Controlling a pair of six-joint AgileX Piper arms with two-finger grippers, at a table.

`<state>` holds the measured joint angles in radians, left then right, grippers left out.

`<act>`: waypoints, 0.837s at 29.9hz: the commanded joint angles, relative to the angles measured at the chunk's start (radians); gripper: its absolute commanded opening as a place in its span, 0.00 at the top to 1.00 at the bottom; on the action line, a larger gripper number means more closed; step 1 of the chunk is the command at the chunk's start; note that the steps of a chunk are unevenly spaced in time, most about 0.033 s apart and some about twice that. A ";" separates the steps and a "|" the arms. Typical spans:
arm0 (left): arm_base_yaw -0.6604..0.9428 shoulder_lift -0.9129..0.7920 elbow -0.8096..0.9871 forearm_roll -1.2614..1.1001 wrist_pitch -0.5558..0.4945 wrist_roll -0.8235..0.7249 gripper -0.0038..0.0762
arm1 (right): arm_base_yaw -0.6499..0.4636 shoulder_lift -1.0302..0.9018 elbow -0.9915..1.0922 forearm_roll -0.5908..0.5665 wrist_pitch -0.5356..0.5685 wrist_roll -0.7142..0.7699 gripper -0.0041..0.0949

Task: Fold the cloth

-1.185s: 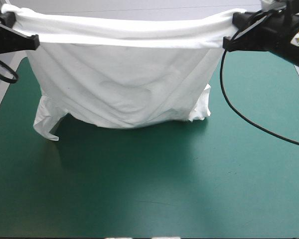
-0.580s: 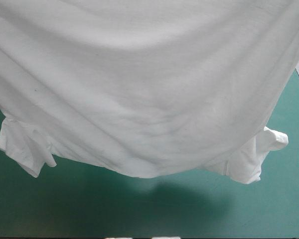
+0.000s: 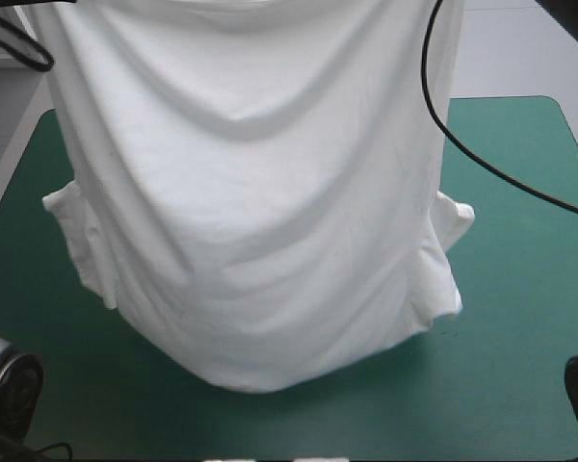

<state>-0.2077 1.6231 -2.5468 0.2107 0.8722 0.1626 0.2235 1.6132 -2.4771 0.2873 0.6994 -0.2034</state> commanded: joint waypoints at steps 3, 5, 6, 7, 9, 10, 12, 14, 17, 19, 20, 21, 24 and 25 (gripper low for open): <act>-0.002 0.000 -0.019 0.009 -0.206 0.005 0.96 | -0.002 -0.006 -0.030 0.014 -0.297 -0.026 0.98; -0.002 0.000 -0.022 0.009 -0.226 0.021 0.96 | -0.004 -0.010 -0.036 0.011 -0.290 -0.044 0.98; -0.002 -0.002 -0.022 0.009 -0.234 0.021 0.96 | -0.004 -0.012 -0.039 0.004 -0.277 -0.058 0.98; -0.002 -0.004 -0.022 0.009 -0.236 0.021 0.96 | -0.004 -0.012 -0.039 -0.007 -0.272 -0.060 0.98; -0.002 -0.004 -0.022 0.021 -0.225 0.021 0.96 | -0.004 -0.012 -0.039 -0.047 -0.250 -0.056 0.98; -0.002 -0.004 -0.022 0.034 -0.210 0.021 0.96 | -0.004 -0.012 -0.039 -0.064 -0.232 -0.056 0.98; -0.002 0.005 -0.022 0.058 -0.146 0.021 0.96 | -0.004 -0.012 -0.039 -0.095 -0.182 -0.051 0.98; -0.002 0.023 -0.022 0.062 -0.069 0.021 0.96 | -0.004 -0.005 -0.039 -0.133 -0.100 -0.041 0.98; -0.002 0.058 -0.002 0.063 0.011 0.021 0.96 | -0.004 0.023 -0.035 -0.207 0.067 0.045 0.98; -0.002 0.078 0.036 0.054 0.048 0.021 0.96 | -0.004 0.058 -0.035 -0.250 0.207 0.098 0.98; -0.002 0.093 0.063 0.051 0.072 0.021 0.96 | -0.004 0.093 -0.031 -0.278 0.283 0.116 0.98; -0.002 0.109 0.095 0.051 0.102 0.021 0.96 | -0.004 0.117 -0.025 -0.293 0.351 0.130 0.98; -0.002 0.167 0.209 0.053 0.196 0.016 0.96 | -0.004 0.218 0.027 -0.308 0.499 0.137 0.98; 0.002 0.187 0.259 0.050 0.215 0.004 0.96 | -0.004 0.250 0.057 -0.304 0.538 0.139 0.98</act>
<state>-0.2077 1.8041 -2.3580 0.2595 1.0725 0.1858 0.2235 1.8242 -2.4516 0.0000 1.1700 -0.0762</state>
